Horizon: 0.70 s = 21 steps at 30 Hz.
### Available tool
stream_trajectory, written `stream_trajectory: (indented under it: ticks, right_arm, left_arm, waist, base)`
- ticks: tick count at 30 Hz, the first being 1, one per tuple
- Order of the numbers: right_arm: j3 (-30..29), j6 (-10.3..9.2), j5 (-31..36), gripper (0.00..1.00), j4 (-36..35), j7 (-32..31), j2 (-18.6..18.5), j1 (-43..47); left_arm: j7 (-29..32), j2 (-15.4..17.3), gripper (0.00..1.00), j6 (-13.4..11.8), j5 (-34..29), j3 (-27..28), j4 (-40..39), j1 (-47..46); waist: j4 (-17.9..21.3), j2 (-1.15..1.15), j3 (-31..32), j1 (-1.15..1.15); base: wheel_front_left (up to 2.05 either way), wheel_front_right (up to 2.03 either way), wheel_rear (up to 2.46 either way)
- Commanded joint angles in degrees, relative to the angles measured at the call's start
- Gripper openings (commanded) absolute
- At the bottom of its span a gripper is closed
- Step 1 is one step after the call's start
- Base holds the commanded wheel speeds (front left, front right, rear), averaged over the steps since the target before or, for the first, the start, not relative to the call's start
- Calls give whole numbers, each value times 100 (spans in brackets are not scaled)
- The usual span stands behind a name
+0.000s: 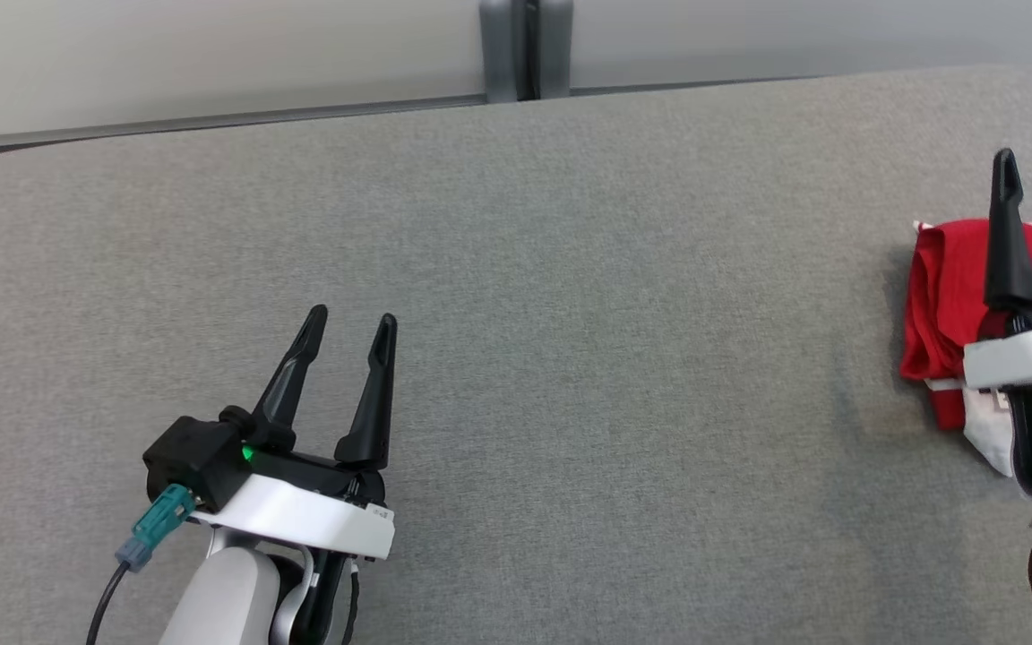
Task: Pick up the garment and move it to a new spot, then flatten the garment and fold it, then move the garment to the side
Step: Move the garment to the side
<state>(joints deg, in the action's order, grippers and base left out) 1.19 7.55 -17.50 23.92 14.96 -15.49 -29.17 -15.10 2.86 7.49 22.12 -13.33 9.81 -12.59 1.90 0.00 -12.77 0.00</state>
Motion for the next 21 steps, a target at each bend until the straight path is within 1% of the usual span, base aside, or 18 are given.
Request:
stream_trajectory:
  ticks: [1,3,5,8,12,15,21]
  right_arm:
    - [36,-11,-112,100,-182,27,-50,288]
    - [12,-6,-135,100,-460,28,41,600]
    - [-76,-6,-107,100,-709,28,212,909]
    - [-79,-6,18,100,-998,28,599,1377]
    - [-125,-6,164,100,-1172,29,961,1847]
    - [-55,-6,425,100,-1203,29,1082,2068]
    - [-75,-6,510,100,-1242,29,1207,2216]
  left_arm:
    - [-2,11,100,-2,61,71,-2,76]
    - [-1,11,100,-2,37,113,29,193]
    - [-2,22,100,-34,-180,142,159,311]
    - [-1,16,100,-146,-185,273,177,426]
    - [-1,18,100,-233,-208,327,134,602]
    - [-1,15,100,-320,-164,367,100,698]
    - [-1,17,100,-399,-196,316,103,788]
  waist:
    - [-310,0,300,0]
    - [-413,0,402,0]
    - [-498,0,506,0]
    - [-573,0,625,0]
    - [-648,0,727,0]
    - [-676,0,766,0]
    - [-685,0,820,0]
  base:
    - [0,0,0]
    - [0,0,0]
    - [0,0,0]
    - [0,0,0]
    - [0,0,0]
    - [0,0,0]
    - [0,0,0]
